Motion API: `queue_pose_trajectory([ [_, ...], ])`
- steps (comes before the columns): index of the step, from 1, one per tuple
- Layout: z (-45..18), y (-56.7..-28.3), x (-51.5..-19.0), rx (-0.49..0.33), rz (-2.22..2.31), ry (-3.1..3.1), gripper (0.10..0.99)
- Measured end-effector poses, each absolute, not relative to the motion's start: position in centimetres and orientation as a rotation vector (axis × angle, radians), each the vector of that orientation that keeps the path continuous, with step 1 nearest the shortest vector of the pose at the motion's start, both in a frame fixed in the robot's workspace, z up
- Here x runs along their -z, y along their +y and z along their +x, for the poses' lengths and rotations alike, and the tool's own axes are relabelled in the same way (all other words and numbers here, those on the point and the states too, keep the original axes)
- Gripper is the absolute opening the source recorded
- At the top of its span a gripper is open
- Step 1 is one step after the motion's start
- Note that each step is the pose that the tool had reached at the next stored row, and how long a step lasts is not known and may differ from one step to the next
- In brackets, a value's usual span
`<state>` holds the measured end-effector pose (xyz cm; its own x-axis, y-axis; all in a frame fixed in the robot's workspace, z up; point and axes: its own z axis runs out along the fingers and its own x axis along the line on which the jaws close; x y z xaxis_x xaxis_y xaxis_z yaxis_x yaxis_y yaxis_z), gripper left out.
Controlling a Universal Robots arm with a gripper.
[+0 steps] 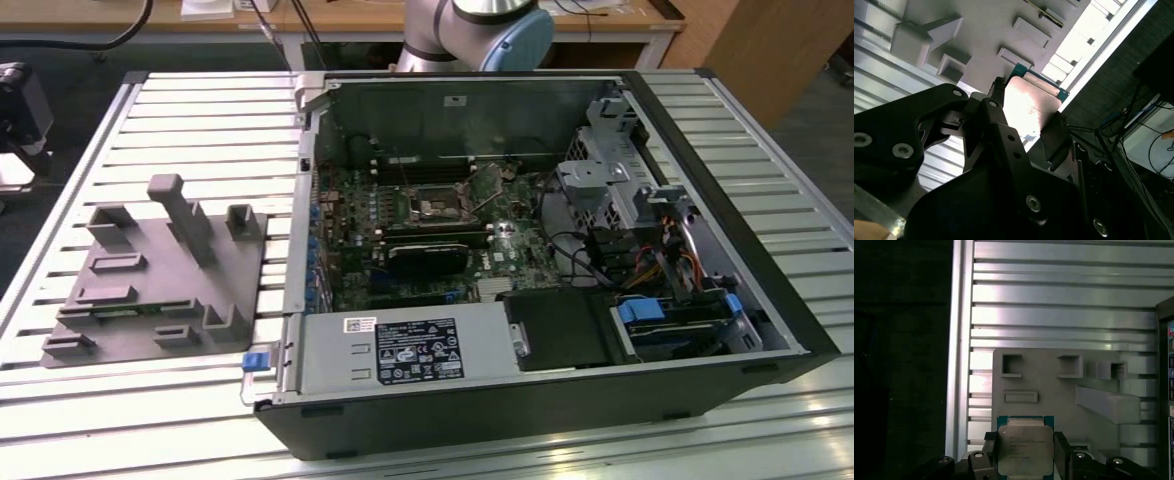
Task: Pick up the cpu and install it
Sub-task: 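Pick up the cpu and move it towards the insertion slot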
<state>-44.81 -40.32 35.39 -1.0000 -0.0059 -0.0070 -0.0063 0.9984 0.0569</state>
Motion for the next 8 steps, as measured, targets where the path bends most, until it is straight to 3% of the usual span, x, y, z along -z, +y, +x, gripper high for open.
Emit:
queue_pose_trajectory([
  [8, -44.81, -40.32, -36.12, -0.089, -0.010, 3.133, 0.537],
])
